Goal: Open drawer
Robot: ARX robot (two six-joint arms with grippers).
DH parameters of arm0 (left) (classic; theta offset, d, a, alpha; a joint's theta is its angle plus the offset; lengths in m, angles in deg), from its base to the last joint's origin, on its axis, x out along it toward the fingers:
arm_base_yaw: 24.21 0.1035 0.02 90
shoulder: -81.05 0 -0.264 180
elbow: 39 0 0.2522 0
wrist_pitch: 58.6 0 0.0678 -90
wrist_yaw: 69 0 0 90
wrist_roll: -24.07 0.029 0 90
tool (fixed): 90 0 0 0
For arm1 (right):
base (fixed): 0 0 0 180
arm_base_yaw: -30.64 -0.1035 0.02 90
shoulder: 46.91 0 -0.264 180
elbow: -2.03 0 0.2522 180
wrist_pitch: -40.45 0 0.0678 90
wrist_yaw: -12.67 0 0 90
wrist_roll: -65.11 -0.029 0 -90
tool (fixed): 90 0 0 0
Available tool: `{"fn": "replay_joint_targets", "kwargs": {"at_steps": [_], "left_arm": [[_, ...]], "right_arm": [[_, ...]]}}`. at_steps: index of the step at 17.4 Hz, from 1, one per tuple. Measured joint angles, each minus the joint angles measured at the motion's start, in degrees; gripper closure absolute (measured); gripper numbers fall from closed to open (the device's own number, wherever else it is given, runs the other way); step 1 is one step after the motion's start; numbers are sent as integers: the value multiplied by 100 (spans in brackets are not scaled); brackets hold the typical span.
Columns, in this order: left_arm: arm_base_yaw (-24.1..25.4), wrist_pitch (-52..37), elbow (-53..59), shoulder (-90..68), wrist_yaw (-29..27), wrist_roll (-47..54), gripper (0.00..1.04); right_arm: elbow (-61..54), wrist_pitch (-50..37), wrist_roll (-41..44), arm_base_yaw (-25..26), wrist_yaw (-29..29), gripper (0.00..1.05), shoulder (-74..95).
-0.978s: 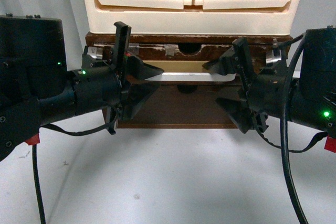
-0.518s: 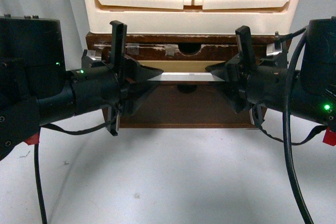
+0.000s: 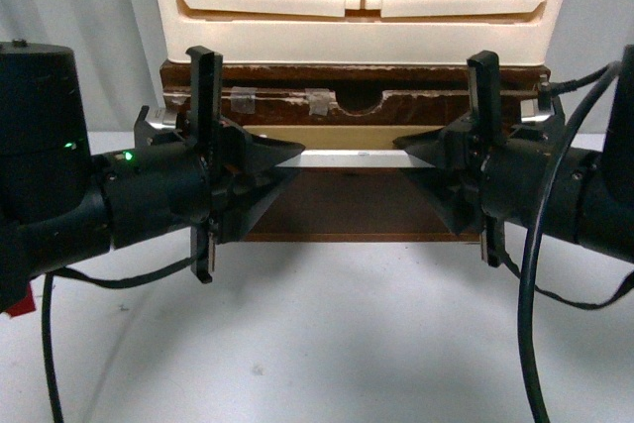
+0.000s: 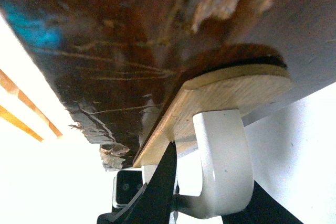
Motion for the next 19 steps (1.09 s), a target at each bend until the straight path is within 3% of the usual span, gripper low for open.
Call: {"fn": "replay_joint_targets", "kwargs": {"at_steps": [1, 4, 5, 7, 12, 15, 16, 17, 18, 19], "left_arm": [[-33, -216, 651, 400, 0, -48, 93], [-39, -385, 1241, 761, -55, -42, 94], [37, -673, 1781, 1082, 273, 111, 98], [166, -745, 2358, 1530, 267, 260, 90], [313, -22, 2699, 2221, 337, 601, 52], [575, 1255, 2750, 3357, 520, 1255, 31], [730, 1447, 3042, 4138, -343, 2767, 11], [472, 621, 3324, 3906, -1314, 3742, 20], [459, -17, 3783, 3829, -2522, 4924, 31], [605, -269, 3965, 4103, -3285, 5908, 40]], "right_arm": [[-680, -254, -136, -157, -138, 88, -431], [-1102, -468, -289, -321, -282, 88, -651], [-1318, -566, -323, -358, -328, 89, -748], [-1775, -772, -446, -424, -444, 89, -894], [-2090, -422, 540, -654, -575, 54, -1316], [-2170, 111, 767, -647, -549, 30, -1827], [-2540, -1241, 2297, -837, -2382, 28, -1405], [-2951, -1606, 3250, -826, -3132, 37, -1412], [-3281, -1687, 4389, -660, -3860, 46, -1650], [-3523, -1738, 5449, -330, -4225, 57, -2107]]}}
